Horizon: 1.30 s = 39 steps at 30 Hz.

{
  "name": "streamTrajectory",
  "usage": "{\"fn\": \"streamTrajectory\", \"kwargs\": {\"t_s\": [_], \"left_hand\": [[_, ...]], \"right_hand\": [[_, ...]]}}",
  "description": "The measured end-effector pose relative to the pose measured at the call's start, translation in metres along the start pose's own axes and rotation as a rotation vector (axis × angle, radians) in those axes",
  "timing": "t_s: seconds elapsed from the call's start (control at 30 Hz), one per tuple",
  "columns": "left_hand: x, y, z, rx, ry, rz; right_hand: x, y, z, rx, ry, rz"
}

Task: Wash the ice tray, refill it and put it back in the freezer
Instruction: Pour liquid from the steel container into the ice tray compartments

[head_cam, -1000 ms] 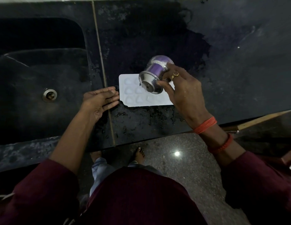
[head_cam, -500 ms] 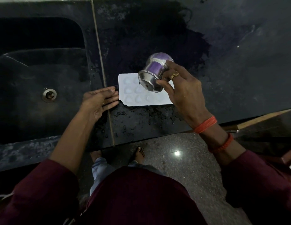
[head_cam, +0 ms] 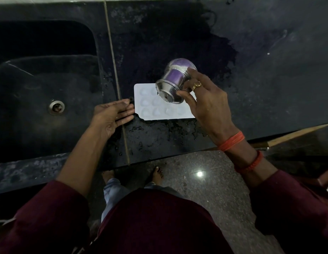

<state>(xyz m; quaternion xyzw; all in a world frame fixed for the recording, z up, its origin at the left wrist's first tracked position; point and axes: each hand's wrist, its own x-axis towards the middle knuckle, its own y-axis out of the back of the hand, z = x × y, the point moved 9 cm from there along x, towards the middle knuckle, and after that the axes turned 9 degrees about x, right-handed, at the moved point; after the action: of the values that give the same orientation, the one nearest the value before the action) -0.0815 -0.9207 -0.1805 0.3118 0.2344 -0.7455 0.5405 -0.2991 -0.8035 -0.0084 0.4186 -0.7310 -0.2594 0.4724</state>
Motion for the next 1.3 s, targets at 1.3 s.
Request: {"fn": "streamTrajectory", "kwargs": {"t_s": [1.3], "left_hand": [[0.004,0.003,-0.004,0.0,-0.02,0.015]], "right_hand": [[-0.001,0.022,0.003,0.134,-0.152,0.081]]}}
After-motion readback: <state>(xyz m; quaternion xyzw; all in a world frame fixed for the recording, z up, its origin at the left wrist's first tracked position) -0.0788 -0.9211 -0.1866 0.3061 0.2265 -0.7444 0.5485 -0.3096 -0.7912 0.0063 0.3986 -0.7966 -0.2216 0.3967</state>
